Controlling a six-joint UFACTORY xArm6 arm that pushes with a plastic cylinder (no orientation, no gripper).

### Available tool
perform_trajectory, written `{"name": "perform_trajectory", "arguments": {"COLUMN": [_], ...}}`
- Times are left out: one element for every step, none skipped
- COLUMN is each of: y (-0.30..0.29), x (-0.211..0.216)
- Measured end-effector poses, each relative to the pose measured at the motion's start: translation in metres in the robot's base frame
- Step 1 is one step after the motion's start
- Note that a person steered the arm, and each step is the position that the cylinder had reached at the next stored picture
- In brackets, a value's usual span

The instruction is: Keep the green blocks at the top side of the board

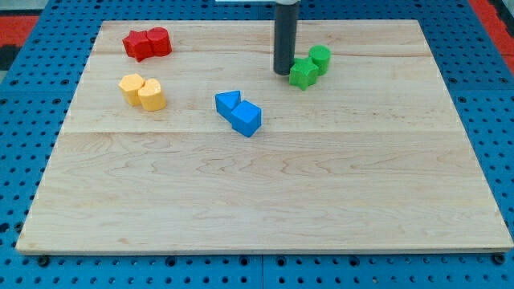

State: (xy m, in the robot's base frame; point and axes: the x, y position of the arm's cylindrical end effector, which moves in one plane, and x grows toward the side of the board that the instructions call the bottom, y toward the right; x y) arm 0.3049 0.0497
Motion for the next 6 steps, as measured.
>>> {"name": "perform_trajectory", "arguments": {"y": [0.001,-0.033,-0.023,0.002,0.029,0.068], "x": [-0.017,0.012,0.071,0.053,0.014,-0.013]}}
